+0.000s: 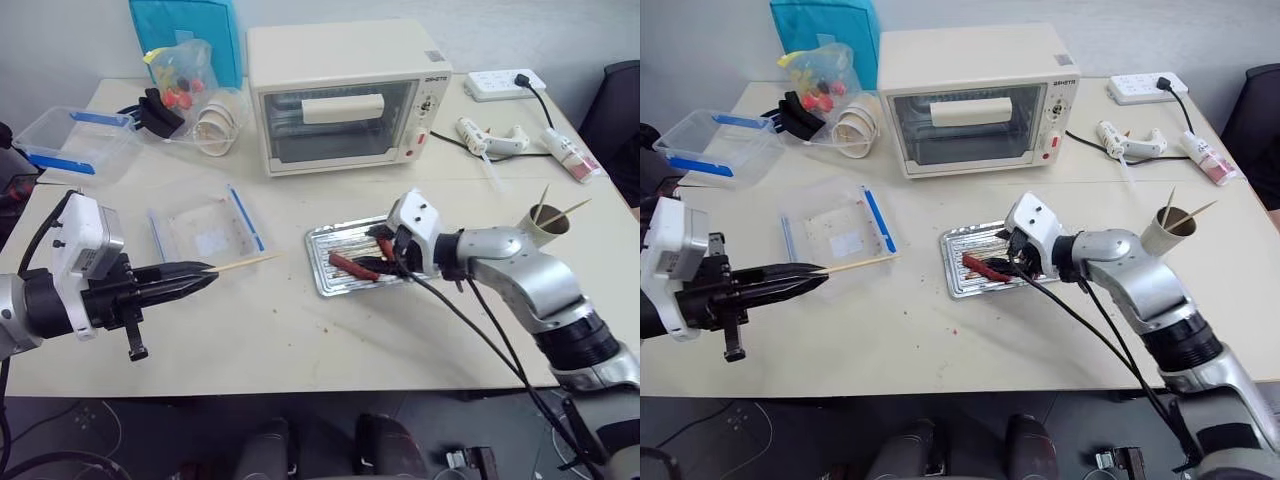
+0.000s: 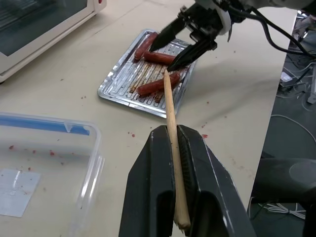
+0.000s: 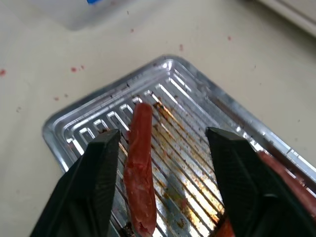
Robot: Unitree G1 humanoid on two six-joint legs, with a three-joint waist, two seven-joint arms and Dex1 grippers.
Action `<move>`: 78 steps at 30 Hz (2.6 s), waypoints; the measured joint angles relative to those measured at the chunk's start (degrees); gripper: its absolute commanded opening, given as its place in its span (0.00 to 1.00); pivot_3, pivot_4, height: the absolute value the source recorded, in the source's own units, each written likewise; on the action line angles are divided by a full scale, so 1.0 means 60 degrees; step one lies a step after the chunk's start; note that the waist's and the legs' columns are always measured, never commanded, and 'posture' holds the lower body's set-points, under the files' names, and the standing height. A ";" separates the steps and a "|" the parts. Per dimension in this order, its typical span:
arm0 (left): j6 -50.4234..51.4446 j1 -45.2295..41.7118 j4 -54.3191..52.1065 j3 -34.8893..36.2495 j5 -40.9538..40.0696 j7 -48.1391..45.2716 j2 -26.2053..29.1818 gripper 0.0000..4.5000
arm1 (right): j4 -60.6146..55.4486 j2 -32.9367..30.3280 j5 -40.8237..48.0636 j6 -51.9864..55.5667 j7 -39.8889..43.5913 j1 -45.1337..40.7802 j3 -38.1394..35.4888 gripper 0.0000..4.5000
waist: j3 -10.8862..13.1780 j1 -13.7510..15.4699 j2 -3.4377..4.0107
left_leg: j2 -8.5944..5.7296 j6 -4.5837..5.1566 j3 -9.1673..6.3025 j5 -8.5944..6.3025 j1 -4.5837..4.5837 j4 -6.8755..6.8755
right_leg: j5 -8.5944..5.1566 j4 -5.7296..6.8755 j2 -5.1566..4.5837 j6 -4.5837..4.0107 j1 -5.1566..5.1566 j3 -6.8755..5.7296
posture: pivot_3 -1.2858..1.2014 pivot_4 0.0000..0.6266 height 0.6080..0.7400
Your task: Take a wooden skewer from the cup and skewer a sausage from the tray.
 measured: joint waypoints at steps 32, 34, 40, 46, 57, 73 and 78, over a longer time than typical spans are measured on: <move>-0.0732 0.0089 -0.0208 -0.0119 0.0064 0.0348 0.0001 0.00 | 0.1297 0.1409 -0.2600 -0.1264 0.1075 0.0136 0.0053 0.23 | -0.0005 -0.0032 -0.0008 | 0.0000 -0.0006 0.0006 -0.0002 0.0032 0.0000 | 0.0000 0.0013 0.0003 -0.0001 0.0019 0.0013 | 0.52 0.24 1.00; -0.0761 0.0089 -0.0200 -0.0163 0.0086 0.0348 0.0001 0.00 | 0.1290 0.1411 -0.2593 -0.1126 0.1139 0.0137 -0.0029 0.23 | -0.0005 -0.0030 -0.0008 | 0.0000 -0.0005 0.0006 -0.0002 0.0032 0.0000 | 0.0000 0.0013 0.0003 -0.0001 0.0019 0.0013 | 0.52 0.24 1.00; -0.0910 0.0064 -0.0133 -0.0290 0.0188 0.0345 0.0001 0.00 | 0.1012 0.1410 -0.2573 -0.0606 0.1236 0.0137 -0.0098 0.23 | -0.0005 -0.0036 -0.0008 | 0.0001 -0.0006 0.0008 -0.0003 0.0032 0.0000 | 0.0000 0.0013 0.0004 -0.0001 0.0017 0.0014 | 0.52 0.24 1.00; -0.1137 -0.0043 0.0105 -0.0644 0.0412 0.0339 0.0001 0.00 | 0.0723 0.1410 -0.2471 -0.0205 0.1327 0.0133 -0.0259 0.23 | -0.0005 -0.0033 -0.0008 | 0.0000 -0.0006 0.0008 -0.0003 0.0031 0.0000 | 0.0000 0.0013 0.0004 -0.0001 0.0017 0.0014 | 0.52 0.24 1.00; -0.1230 -0.0096 0.0121 -0.0666 0.0421 0.0335 0.0000 0.00 | 0.0909 0.1510 -0.2524 -0.0186 0.1096 0.0133 -0.0369 0.85 | -0.0005 -0.0034 -0.0008 | 0.0000 -0.0006 0.0009 -0.0003 0.0031 -0.0001 | 0.0000 0.0014 0.0004 -0.0001 0.0016 0.0014 | 0.52 0.24 1.00; -0.1243 -0.0410 0.0280 -0.0987 0.0452 0.0257 0.0001 0.00 | 0.0681 0.1615 -0.2535 0.0026 0.1024 0.0138 -0.0414 0.85 | -0.0005 -0.0034 -0.0008 | -0.0001 -0.0006 0.0010 -0.0003 0.0031 -0.0001 | 0.0000 0.0015 0.0005 -0.0001 0.0016 0.0014 | 0.52 0.24 1.00; -0.1242 -0.0410 0.0343 -0.1009 0.0457 0.0266 0.0001 0.00 | 0.0681 0.1615 -0.2537 0.0026 0.1024 0.0138 -0.0414 0.85 | -0.0005 -0.0037 -0.0008 | 0.0000 -0.0006 0.0010 -0.0003 0.0031 -0.0001 | 0.0000 0.0015 0.0005 -0.0001 0.0016 0.0014 | 0.52 0.24 1.00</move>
